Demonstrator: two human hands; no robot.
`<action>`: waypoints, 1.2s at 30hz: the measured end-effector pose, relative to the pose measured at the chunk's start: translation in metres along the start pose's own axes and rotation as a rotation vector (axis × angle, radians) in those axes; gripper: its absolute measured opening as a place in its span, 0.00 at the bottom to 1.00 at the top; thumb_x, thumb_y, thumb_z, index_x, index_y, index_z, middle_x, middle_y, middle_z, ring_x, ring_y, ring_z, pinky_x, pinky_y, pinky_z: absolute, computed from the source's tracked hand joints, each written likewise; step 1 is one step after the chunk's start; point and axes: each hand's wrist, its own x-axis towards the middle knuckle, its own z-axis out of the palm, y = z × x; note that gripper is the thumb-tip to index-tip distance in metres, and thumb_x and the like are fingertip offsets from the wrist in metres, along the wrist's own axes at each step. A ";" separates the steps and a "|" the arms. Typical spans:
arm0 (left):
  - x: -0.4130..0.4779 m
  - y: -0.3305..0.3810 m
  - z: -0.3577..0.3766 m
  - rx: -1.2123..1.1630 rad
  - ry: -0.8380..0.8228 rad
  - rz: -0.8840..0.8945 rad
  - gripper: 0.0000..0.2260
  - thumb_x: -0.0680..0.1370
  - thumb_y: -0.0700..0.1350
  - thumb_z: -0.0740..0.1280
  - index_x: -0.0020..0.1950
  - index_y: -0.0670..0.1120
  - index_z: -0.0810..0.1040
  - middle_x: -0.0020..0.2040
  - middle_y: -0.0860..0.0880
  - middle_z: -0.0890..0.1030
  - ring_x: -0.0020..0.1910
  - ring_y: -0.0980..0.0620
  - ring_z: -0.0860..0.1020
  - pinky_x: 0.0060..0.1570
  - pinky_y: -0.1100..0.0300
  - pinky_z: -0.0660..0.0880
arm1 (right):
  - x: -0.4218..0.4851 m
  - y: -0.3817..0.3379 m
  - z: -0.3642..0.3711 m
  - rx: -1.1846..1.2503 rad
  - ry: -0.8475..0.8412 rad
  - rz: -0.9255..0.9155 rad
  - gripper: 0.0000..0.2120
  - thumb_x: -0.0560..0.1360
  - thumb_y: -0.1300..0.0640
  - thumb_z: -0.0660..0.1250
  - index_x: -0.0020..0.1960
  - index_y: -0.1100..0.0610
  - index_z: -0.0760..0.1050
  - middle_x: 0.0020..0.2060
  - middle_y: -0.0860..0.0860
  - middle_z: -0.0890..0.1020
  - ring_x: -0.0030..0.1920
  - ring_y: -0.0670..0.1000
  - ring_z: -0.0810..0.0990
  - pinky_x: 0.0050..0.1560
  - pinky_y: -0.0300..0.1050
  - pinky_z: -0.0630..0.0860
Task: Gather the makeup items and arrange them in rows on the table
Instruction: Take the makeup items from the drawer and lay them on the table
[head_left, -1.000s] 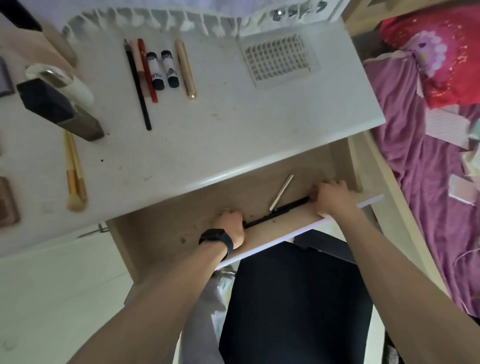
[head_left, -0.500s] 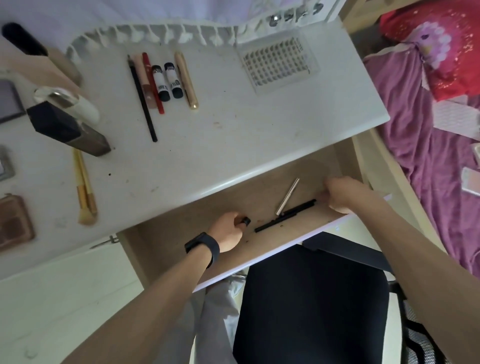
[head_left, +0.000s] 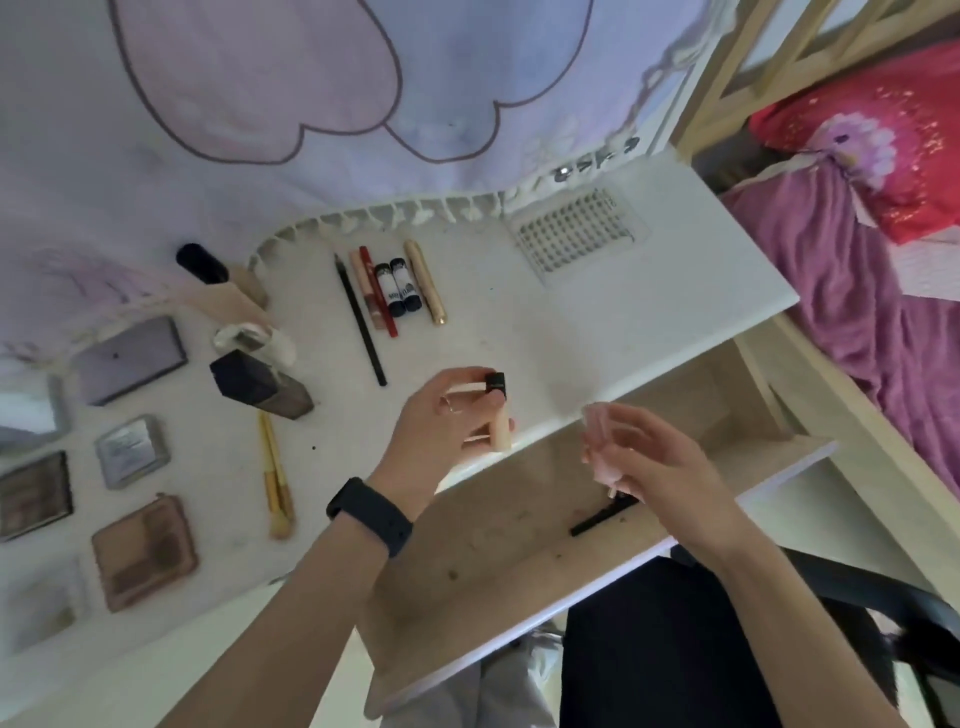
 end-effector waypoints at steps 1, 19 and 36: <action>0.007 0.010 -0.007 0.025 0.099 0.047 0.10 0.75 0.40 0.74 0.56 0.47 0.82 0.53 0.42 0.84 0.49 0.41 0.85 0.46 0.52 0.83 | 0.005 -0.005 0.010 0.023 0.010 -0.012 0.17 0.79 0.61 0.69 0.64 0.44 0.78 0.54 0.49 0.86 0.56 0.48 0.84 0.54 0.41 0.82; 0.119 0.077 -0.028 0.750 0.590 0.262 0.16 0.76 0.51 0.73 0.60 0.47 0.76 0.59 0.48 0.79 0.53 0.50 0.77 0.49 0.59 0.72 | 0.159 -0.084 0.094 -0.346 0.247 -0.176 0.13 0.76 0.46 0.72 0.59 0.46 0.77 0.47 0.39 0.83 0.50 0.40 0.82 0.33 0.26 0.70; 0.102 0.019 -0.050 1.205 0.482 0.549 0.25 0.77 0.49 0.69 0.74 0.48 0.71 0.76 0.47 0.68 0.77 0.44 0.62 0.74 0.49 0.62 | 0.193 -0.084 0.110 -0.618 0.190 -0.324 0.16 0.79 0.45 0.67 0.66 0.43 0.78 0.56 0.43 0.81 0.52 0.40 0.79 0.61 0.39 0.75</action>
